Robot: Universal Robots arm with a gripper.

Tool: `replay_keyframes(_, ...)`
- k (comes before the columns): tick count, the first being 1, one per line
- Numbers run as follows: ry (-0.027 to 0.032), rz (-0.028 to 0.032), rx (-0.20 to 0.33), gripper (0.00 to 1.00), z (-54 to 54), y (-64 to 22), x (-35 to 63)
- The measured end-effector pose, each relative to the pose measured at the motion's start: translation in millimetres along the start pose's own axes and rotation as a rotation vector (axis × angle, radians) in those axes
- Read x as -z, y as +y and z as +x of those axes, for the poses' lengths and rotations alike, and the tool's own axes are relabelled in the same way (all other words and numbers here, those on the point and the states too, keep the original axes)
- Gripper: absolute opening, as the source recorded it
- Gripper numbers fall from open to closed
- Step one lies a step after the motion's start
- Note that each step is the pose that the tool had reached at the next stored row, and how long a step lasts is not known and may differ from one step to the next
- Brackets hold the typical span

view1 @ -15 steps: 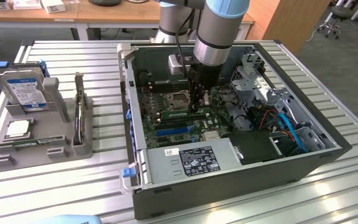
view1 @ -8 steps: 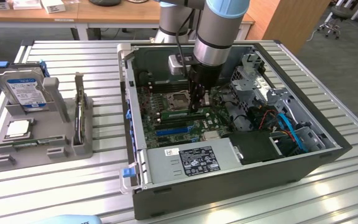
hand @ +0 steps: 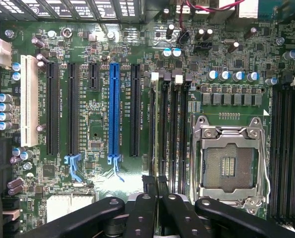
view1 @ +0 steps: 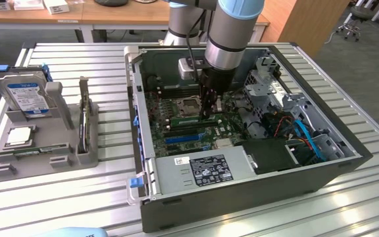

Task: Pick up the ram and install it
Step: 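Insert the ram into the slot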

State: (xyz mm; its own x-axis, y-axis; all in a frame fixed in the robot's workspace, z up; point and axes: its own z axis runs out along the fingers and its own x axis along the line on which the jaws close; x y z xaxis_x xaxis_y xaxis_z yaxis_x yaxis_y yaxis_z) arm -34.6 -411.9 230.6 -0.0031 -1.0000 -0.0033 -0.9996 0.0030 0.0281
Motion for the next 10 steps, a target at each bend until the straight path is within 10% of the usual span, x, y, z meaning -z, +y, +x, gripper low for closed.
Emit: replay_keyframes(10,-0.0001,0.0,0.0,0.12,0.6,0.0,-0.1)
